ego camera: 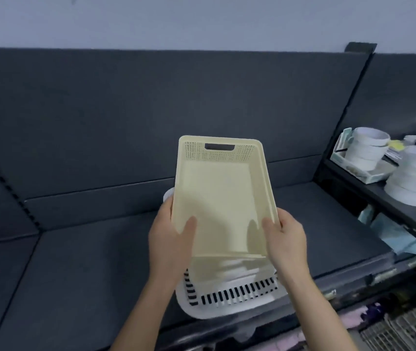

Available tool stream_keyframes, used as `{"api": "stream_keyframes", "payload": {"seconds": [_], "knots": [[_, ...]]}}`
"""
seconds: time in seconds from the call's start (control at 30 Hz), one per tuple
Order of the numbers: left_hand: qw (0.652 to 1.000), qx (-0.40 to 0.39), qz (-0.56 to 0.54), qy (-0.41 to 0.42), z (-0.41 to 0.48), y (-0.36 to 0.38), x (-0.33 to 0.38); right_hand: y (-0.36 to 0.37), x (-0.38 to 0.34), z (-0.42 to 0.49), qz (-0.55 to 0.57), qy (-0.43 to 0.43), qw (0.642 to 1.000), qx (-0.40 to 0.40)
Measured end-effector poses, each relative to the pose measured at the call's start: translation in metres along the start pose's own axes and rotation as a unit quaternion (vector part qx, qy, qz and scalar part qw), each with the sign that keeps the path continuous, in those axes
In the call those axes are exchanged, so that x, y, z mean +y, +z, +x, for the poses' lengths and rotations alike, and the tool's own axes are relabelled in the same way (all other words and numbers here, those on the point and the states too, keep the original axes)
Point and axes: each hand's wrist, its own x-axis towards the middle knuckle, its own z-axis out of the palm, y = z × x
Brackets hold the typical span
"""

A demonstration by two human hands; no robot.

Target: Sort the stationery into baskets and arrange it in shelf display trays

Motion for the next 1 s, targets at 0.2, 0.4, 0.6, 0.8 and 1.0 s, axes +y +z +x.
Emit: {"api": "stream_keyframes", "payload": {"seconds": [0.2,0.4,0.6,0.8,1.0], "knots": [[0.996,0.066,0.028,-0.044,-0.022,0.022,0.014,-0.022,0.014,0.02,-0.002,-0.02,0.994,-0.111],[0.991,0.084,0.078,-0.067,-0.04,0.036,0.005,-0.031,0.028,0.025,-0.028,-0.03,0.987,-0.157],[0.984,0.077,0.143,-0.079,-0.034,0.04,-0.013,-0.026,0.033,0.032,-0.111,-0.042,0.979,-0.168],[0.976,0.041,0.205,-0.069,-0.03,0.039,-0.03,-0.021,0.035,0.033,-0.193,-0.059,0.968,-0.147],[0.977,0.075,0.196,-0.033,-0.035,0.032,-0.032,-0.024,0.04,0.034,-0.182,-0.061,0.968,-0.164]]}}
